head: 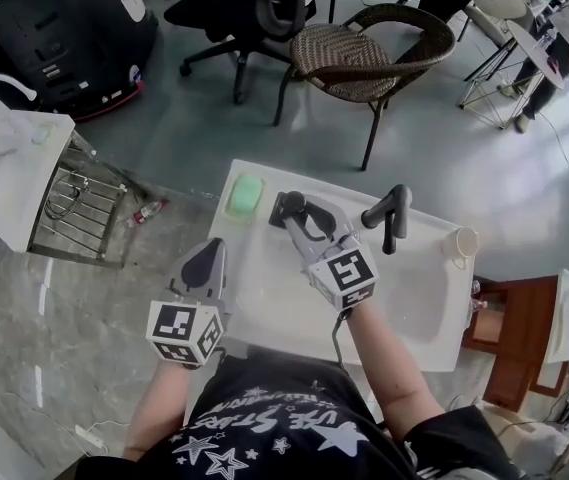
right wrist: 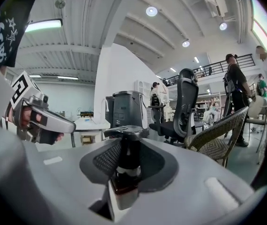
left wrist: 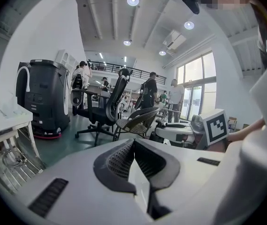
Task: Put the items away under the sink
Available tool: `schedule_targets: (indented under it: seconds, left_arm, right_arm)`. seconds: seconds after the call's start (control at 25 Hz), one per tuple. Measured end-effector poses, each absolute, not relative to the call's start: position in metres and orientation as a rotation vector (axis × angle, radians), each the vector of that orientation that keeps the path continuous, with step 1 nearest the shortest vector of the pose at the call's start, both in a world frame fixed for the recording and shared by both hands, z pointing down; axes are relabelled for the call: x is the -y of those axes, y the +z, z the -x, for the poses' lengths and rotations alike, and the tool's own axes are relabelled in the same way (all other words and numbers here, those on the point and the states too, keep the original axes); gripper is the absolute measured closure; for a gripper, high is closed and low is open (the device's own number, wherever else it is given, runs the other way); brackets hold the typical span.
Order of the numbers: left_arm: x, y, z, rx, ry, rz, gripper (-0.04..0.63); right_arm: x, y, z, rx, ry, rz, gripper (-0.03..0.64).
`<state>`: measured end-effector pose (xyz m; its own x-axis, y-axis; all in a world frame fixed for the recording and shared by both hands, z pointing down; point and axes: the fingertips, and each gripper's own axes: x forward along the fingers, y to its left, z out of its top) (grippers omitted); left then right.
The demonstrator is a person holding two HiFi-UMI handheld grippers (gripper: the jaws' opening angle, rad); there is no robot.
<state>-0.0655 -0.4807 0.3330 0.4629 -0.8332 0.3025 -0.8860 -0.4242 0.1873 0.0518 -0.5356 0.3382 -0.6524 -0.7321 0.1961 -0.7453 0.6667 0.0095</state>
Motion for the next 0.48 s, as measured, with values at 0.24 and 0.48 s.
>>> schedule_targets:
  seconds: [0.24,0.48]
  left_arm:
    - [0.446,0.323,0.074,1.445,0.187,-2.431,0.586]
    - [0.4,0.324,0.079,1.389,0.168,-2.469,0.586]
  right_arm:
    - [0.48,0.314,-0.035,2.757,0.064,-1.132,0.523]
    - [0.415,0.301,-0.032,2.768,0.07,-1.164,0.525]
